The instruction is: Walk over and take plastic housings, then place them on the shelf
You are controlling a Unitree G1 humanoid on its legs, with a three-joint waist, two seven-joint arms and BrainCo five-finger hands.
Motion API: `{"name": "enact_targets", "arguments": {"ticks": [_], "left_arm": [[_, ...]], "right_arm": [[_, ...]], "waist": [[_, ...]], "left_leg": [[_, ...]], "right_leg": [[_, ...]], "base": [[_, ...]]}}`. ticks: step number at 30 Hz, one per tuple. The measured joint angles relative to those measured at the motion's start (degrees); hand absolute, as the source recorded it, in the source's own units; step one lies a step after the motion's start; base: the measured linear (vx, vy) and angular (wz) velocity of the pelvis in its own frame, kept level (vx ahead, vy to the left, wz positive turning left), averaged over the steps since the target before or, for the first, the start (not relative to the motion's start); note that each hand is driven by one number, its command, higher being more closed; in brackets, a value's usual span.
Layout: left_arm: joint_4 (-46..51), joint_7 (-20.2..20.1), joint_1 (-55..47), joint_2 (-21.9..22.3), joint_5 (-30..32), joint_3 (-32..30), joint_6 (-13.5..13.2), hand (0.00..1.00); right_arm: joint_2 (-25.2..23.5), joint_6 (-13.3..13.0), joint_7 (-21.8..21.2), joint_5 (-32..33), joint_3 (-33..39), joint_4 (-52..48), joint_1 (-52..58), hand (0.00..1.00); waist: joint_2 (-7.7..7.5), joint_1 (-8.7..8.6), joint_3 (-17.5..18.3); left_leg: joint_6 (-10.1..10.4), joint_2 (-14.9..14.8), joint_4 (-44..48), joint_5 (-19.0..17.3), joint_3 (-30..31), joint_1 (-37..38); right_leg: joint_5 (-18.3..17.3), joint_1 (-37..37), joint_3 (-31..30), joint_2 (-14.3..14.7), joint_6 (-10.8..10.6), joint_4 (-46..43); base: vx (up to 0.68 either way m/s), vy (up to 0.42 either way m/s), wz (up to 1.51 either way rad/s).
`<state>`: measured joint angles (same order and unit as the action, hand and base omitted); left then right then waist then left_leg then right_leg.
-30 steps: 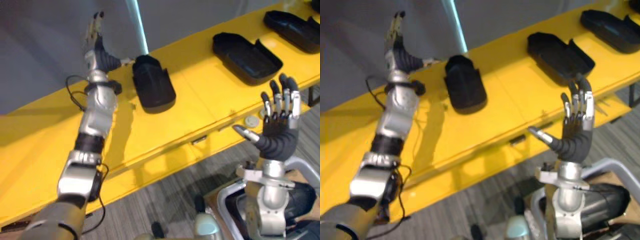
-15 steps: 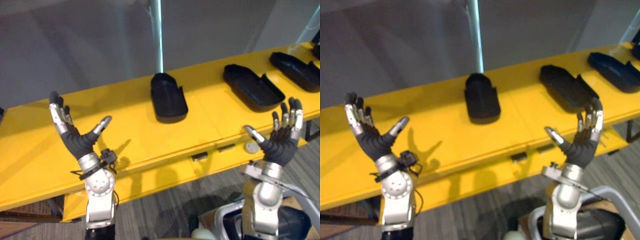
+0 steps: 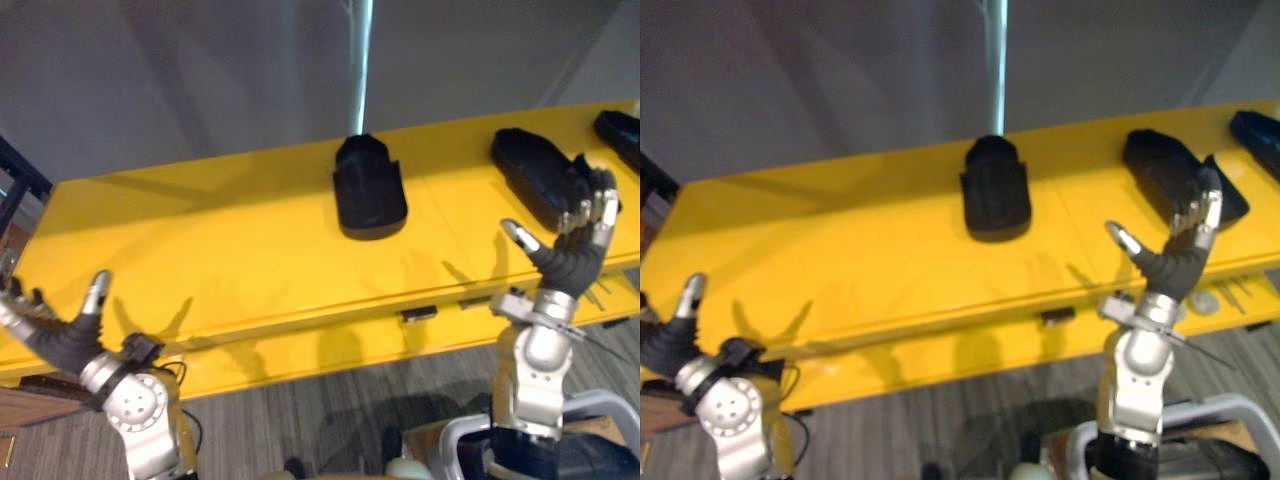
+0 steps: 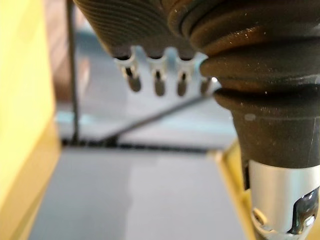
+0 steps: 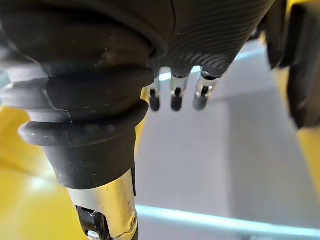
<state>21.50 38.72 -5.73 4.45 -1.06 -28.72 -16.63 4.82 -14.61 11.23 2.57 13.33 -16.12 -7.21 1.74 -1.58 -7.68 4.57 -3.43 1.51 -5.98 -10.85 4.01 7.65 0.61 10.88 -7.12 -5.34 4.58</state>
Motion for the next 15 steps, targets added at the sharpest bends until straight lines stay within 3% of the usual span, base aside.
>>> {"name": "enact_targets", "arguments": {"ticks": [4, 7, 10, 11, 15], "left_arm": [[0.7, 2.8, -0.6, 0.1, 1.4, -3.9, 0.0, 0.00], [-3.8, 3.0, -3.3, 0.3, 1.3, -7.2, -0.1, 0.00], [-14.2, 2.0, -5.9, 0.9, -3.0, -8.7, 0.5, 0.00], [-19.6, 1.0, -6.6, 0.9, -4.5, -8.7, 0.9, 0.00], [-34.3, -1.7, -8.2, 0.9, -7.9, -8.9, 2.0, 0.00]], "right_arm": [[0.1, -0.5, -2.0, 0.3, -5.6, -3.6, -0.5, 0.00], [0.1, -0.5, -4.0, 1.3, -14.4, -2.8, -2.2, 0.00], [-0.2, -0.2, -6.9, 1.4, -23.3, 2.9, -7.3, 0.00], [-0.5, -0.1, -7.8, 1.6, -26.7, 6.7, -9.5, 0.00], [-3.3, 0.2, -9.0, 3.9, -33.7, 16.6, -15.7, 0.00]], "waist": [[-0.13, 0.64, -0.1], [-0.24, 0.83, -0.1], [-0.49, 1.49, -0.3], [-0.90, 2.43, -0.1], [-2.04, 3.36, 0.0]], "left_leg": [[0.0, -0.2, -0.1, -0.2, -0.7, 0.1], [0.2, -0.6, -0.1, -0.1, -0.7, 0.2], [0.3, -0.7, -0.5, 0.0, -0.6, 1.1], [0.3, -0.7, -0.8, 0.0, -0.5, 1.2], [0.2, -0.3, -1.0, 0.0, 0.4, 1.1]], "right_leg": [[-0.1, 0.2, -0.2, 0.0, 0.1, 0.0], [-0.1, 0.1, -0.1, 0.3, 0.2, 0.0], [-0.1, -0.4, 0.0, 0.4, 0.2, 0.0], [-0.1, -0.6, 0.1, 0.4, 0.2, 0.0], [-0.1, -0.7, 0.7, 0.1, 0.2, 0.0]], "base": [[-0.04, -0.004, -0.08], [0.00, 0.000, 0.00], [0.02, -0.006, 0.02], [0.00, 0.006, 0.04], [0.01, 0.012, 0.11]]}}
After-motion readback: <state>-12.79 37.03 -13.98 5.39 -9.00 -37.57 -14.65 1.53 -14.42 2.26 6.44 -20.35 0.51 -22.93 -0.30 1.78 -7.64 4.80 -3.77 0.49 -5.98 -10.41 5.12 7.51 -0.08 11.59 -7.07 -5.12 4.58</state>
